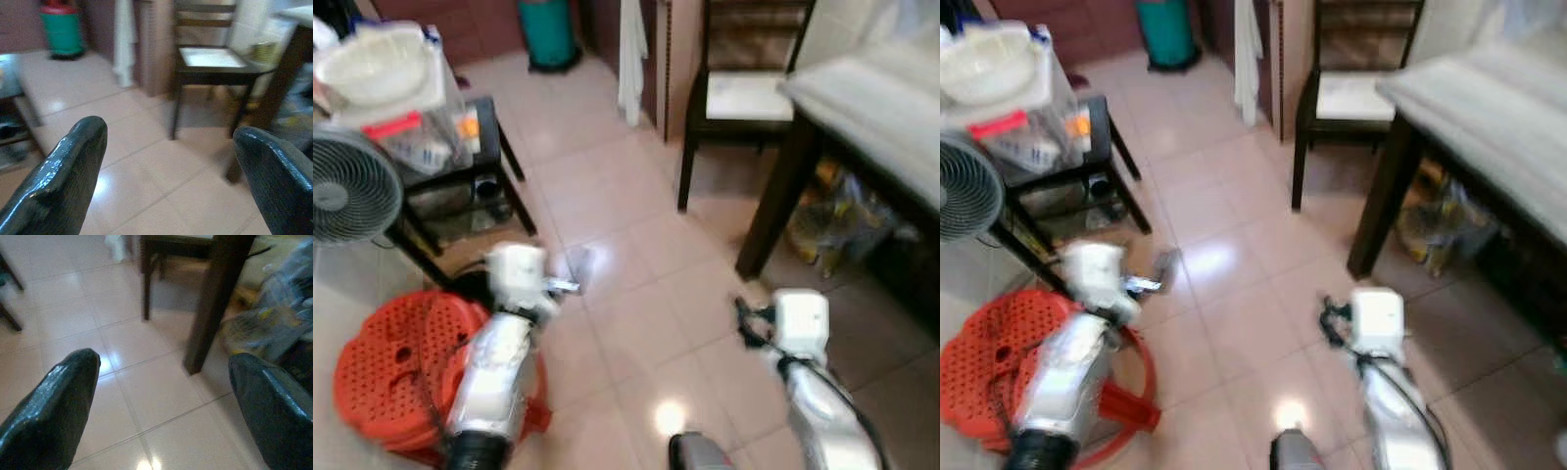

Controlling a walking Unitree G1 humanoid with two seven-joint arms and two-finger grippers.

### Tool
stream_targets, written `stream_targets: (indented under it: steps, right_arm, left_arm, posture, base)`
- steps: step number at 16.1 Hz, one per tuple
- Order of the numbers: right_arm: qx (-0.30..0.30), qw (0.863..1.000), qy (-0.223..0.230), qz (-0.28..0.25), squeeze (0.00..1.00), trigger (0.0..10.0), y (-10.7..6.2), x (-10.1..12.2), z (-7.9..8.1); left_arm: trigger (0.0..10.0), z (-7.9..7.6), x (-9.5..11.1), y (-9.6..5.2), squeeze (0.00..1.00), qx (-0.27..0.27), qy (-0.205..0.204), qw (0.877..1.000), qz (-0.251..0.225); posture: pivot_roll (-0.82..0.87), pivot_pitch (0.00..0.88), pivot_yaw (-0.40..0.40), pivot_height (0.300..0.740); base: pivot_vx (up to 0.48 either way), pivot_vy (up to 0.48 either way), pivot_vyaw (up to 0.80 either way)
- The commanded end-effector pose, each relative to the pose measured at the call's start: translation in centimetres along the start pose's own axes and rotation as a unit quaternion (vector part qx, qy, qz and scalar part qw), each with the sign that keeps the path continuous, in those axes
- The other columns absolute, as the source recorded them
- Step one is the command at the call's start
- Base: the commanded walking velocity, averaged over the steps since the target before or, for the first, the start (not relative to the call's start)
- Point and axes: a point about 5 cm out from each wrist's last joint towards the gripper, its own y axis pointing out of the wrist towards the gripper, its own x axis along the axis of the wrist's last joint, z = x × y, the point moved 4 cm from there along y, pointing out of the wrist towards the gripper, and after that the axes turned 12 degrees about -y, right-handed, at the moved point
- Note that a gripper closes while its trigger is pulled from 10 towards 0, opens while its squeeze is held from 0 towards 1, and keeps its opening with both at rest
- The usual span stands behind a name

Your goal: Setting the table

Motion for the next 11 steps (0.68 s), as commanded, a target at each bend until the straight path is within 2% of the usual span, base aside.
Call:
stream_targets:
  steps: [1,3,11]
  right_arm:
    - [0.015,1.0,0.006,-0.015,0.0,10.0,0.15,0.93,1.09]
    - [0.017,1.0,0.004,-0.014,0.0,10.0,0.16,0.92,1.04]
    - [0.018,1.0,0.002,-0.013,0.0,10.0,0.11,0.97,1.13]
  left_arm:
    - [10.0,1.92,0.07,-0.87,0.0,0.028,0.01,1.0,0.003]
    - [10.0,1.84,-0.07,-0.97,0.0,0.027,0.01,1.0,0.004]
    - [10.0,2.02,-0.65,-1.55,0.0,0.032,0.017,0.999,0.014]
  posture:
    - [-0.17,0.164,0.076,0.74]
    - [-0.17,0.166,0.073,0.74]
    - [-0.18,0.172,0.073,0.74]
  base:
    - [0.251,0.0,-0.78]
    - [0.246,0.0,-0.78]
    - [0.0,0.0,-0.78]
